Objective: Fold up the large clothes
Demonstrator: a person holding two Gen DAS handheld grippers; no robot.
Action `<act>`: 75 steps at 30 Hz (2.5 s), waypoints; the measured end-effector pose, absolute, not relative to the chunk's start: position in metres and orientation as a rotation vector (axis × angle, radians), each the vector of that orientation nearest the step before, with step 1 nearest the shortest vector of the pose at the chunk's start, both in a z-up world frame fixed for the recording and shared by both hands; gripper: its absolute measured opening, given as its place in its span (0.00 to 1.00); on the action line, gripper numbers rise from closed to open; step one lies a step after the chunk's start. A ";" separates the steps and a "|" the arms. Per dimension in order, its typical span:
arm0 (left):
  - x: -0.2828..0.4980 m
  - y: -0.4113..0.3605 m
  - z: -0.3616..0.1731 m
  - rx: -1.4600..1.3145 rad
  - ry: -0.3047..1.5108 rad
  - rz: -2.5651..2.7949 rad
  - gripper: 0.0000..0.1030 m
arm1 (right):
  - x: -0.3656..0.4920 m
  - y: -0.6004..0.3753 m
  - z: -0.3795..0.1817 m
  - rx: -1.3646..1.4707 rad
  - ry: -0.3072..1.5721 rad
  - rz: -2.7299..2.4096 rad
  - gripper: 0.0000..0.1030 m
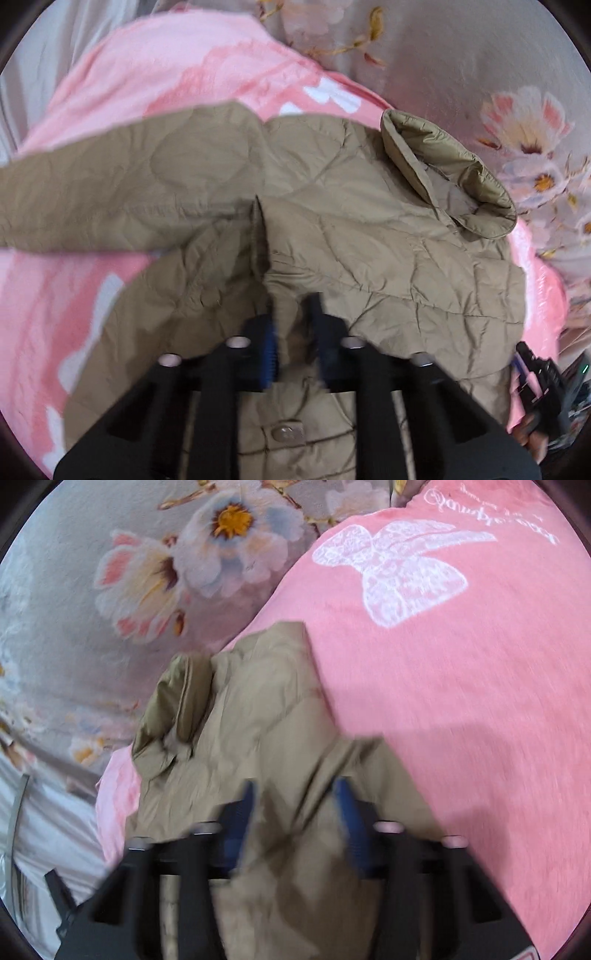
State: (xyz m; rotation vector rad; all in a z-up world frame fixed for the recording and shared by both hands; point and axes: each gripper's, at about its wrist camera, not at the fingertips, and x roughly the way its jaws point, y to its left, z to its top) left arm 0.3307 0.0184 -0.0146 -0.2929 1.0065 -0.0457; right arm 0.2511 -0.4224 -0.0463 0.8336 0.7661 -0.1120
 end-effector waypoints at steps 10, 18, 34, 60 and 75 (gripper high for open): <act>0.327 0.009 -0.051 -0.058 0.961 0.047 0.07 | 0.249 -0.417 -0.052 0.512 0.863 -0.290 0.00; 0.320 0.004 -0.050 0.028 0.917 0.086 0.19 | 0.229 -0.376 -0.007 0.394 0.759 -0.221 0.00; 0.330 -0.050 -0.037 0.006 0.908 -0.040 0.55 | 0.285 -0.211 -0.036 0.123 0.899 0.027 0.05; 0.247 0.292 -0.037 -0.507 0.785 0.454 0.94 | 0.281 -0.214 -0.048 0.137 0.859 0.007 0.03; 0.295 0.346 -0.026 -0.511 0.719 0.503 0.06 | 0.281 -0.210 -0.048 0.112 0.858 -0.015 0.04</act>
